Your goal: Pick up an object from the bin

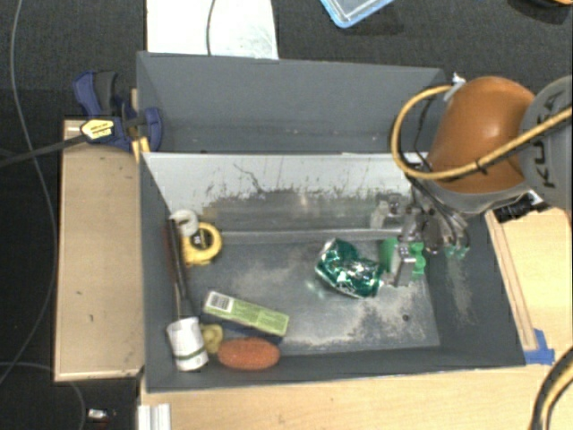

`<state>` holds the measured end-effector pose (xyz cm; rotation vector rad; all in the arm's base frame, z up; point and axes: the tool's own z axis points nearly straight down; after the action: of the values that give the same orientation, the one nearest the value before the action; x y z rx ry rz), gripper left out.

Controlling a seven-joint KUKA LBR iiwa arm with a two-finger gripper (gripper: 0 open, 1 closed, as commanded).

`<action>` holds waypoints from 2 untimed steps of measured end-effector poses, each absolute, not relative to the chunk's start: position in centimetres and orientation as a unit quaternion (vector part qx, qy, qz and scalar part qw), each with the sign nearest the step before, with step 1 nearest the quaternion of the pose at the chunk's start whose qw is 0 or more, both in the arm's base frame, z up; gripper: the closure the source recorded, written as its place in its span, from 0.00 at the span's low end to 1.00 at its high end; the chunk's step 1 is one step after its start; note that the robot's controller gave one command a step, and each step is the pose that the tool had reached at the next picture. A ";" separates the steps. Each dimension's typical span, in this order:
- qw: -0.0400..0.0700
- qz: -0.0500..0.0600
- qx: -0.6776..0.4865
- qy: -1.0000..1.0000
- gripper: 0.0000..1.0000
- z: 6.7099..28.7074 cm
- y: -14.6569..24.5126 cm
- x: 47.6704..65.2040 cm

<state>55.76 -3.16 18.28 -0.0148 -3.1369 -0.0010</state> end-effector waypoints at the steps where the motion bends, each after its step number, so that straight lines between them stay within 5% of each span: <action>1: -0.002 0.000 -0.004 -1.000 0.00 18.7 -3.2 55.9; 2: 0.000 -0.001 -0.016 -1.000 0.00 13.0 -0.3 56.4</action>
Offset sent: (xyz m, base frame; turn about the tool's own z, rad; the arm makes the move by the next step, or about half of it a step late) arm 0.0061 0.0268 -0.0510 0.0243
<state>56.42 -0.30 13.00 -0.0493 -3.1420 -0.0023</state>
